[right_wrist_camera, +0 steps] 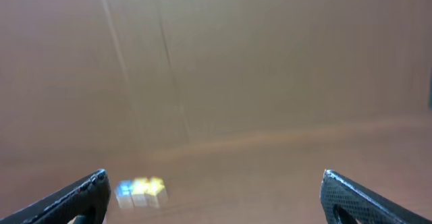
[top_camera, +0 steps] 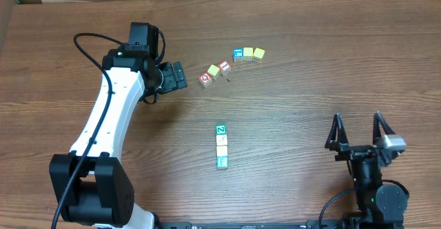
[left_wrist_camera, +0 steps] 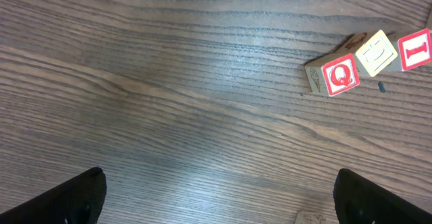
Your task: Flip 4 blocks
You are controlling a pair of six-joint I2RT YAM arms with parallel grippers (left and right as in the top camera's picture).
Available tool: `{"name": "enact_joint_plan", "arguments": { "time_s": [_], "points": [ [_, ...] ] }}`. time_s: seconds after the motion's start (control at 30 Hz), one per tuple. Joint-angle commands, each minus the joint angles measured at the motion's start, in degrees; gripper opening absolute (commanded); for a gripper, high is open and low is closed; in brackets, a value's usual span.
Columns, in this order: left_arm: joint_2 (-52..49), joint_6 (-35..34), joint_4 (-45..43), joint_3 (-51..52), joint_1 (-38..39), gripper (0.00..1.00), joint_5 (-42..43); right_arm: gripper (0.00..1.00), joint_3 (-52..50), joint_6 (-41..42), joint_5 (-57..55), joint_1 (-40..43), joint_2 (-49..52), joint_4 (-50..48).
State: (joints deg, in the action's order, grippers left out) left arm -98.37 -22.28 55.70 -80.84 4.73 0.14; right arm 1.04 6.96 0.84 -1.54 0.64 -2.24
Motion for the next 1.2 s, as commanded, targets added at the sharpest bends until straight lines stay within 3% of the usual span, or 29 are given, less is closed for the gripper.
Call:
{"name": "enact_joint_plan", "arguments": {
  "time_s": [0.0,0.3,1.17],
  "points": [
    [0.22,0.46,-0.13,-0.28,-0.31,1.0,-0.57,1.0,-0.59,-4.31,0.37,0.33,-0.48,3.96],
    [0.22,0.46,-0.13,-0.28,-0.31,1.0,-0.57,1.0,-0.59,-12.79,0.37,0.33,-0.48,7.08],
    [0.22,0.46,-0.13,-0.28,-0.31,1.0,-0.57,1.0,-0.59,-12.79,0.55,0.33,-0.48,7.04]
  ]
}}
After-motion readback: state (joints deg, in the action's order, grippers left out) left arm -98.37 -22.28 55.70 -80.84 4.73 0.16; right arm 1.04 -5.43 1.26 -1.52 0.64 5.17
